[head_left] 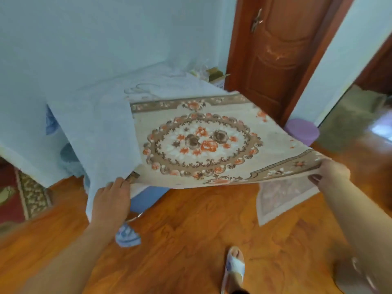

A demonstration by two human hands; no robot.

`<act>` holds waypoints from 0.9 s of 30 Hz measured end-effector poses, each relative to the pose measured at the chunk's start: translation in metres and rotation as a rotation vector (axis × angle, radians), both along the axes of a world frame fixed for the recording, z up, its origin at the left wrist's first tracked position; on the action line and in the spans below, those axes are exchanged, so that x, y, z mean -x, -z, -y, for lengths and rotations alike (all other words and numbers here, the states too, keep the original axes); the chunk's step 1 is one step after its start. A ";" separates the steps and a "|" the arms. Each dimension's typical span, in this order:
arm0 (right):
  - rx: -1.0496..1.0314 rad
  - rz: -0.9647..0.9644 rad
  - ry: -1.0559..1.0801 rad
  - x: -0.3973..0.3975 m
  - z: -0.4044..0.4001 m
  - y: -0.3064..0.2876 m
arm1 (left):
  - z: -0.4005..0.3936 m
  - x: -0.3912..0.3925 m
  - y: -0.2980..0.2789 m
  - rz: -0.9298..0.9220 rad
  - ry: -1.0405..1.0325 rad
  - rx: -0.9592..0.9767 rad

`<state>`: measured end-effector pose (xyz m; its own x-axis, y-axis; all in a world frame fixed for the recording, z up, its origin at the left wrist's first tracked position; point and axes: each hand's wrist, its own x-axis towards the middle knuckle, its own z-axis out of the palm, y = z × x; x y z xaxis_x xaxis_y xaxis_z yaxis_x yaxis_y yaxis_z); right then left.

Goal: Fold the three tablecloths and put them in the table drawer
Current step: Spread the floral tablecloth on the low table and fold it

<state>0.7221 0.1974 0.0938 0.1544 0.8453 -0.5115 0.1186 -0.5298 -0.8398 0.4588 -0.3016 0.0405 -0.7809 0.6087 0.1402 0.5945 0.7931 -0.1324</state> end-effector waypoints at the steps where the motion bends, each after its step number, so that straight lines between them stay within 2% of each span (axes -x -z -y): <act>1: -0.019 0.028 -0.013 -0.016 -0.006 -0.024 | -0.017 0.003 -0.023 -0.042 0.031 -0.024; 4: -0.126 0.177 -0.121 -0.075 -0.025 -0.094 | -0.074 0.004 -0.095 -0.155 0.137 -0.139; 8: -0.237 0.540 -0.280 -0.183 -0.037 -0.184 | -0.148 -0.029 -0.188 -0.212 0.223 -0.207; 11: -0.295 0.760 -0.283 -0.281 -0.023 -0.235 | -0.203 -0.088 -0.247 -0.220 0.246 -0.242; 13: -0.349 0.922 -0.263 -0.323 -0.016 -0.250 | -0.232 -0.116 -0.273 -0.209 0.230 -0.291; 16: -0.365 1.061 -0.165 -0.437 -0.005 -0.270 | -0.287 -0.201 -0.305 -0.144 0.272 -0.379; 19: -0.422 1.140 -0.051 -0.546 0.013 -0.300 | -0.331 -0.297 -0.330 -0.074 0.295 -0.500; 22: -0.522 1.172 0.149 -0.644 0.042 -0.323 | -0.369 -0.393 -0.347 -0.058 0.379 -0.561; 27: -0.494 1.085 0.309 -0.783 0.084 -0.341 | -0.419 -0.535 -0.370 -0.020 0.526 -0.508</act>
